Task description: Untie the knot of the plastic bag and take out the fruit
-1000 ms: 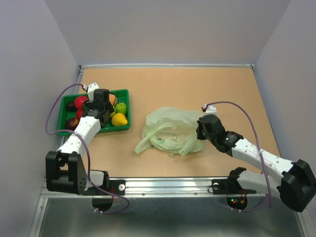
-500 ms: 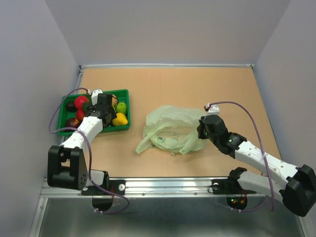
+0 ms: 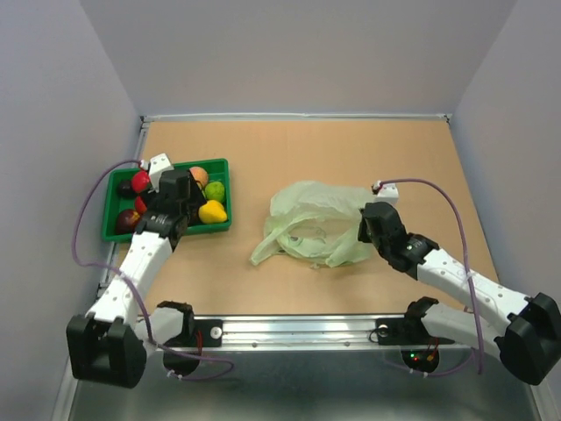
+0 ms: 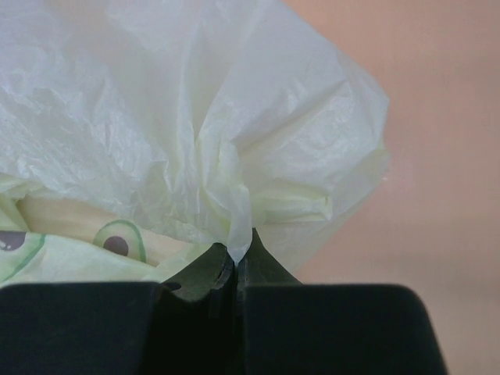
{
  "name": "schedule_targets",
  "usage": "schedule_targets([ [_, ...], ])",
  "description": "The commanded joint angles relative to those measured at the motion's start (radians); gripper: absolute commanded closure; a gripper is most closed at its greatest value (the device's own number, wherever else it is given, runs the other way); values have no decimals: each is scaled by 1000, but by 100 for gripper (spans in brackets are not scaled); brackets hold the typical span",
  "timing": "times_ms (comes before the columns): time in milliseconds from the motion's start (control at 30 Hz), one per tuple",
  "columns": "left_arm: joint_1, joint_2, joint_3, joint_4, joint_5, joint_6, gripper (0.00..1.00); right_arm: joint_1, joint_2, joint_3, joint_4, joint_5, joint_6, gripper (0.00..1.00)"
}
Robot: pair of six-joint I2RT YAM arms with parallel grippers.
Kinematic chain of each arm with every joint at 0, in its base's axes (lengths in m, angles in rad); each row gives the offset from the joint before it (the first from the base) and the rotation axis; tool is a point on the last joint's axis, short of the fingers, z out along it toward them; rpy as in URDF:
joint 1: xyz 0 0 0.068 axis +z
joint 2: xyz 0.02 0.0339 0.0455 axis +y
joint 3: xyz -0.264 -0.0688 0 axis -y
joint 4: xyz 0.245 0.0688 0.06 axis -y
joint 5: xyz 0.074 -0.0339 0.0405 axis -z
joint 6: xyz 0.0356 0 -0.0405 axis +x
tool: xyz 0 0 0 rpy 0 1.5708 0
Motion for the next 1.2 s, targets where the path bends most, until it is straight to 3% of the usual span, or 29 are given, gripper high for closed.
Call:
schedule_targets([
  [0, -2, -245, -7, -6, -16, 6, 7, -37, -17, 76, -45, 278, 47, 99],
  [100, -1, -447, 24, -38, -47, 59, 4, -66, -83, 65, -68, 457, 88, 96],
  [200, -1, -592, 91, -95, -128, 96, 1, -95, -141, 59, -76, 520, 98, 90],
  [400, -1, -786, 214, -199, -266, 147, 1, -105, -203, 74, -107, 521, 33, 53],
  [433, -2, -811, 232, -213, -286, 153, 1, -105, -212, 82, -130, 503, 36, 36],
  [467, -1, -834, 238, -219, -294, 162, 1, -105, -223, 86, -136, 491, 39, 29],
  [500, -2, -900, 249, -224, -306, 179, 1, -103, -252, 94, -144, 448, 35, 14],
  [600, -4, -957, 260, -223, -323, 222, 1, -103, -318, 111, -150, 341, -3, 0],
  [833, -19, -1037, 309, -258, -332, 266, 1, -103, -515, 171, -159, 195, -126, 0],
  [1167, -42, -1129, 358, -321, -317, 274, 1, -105, -851, 119, -159, 171, -225, 0],
])
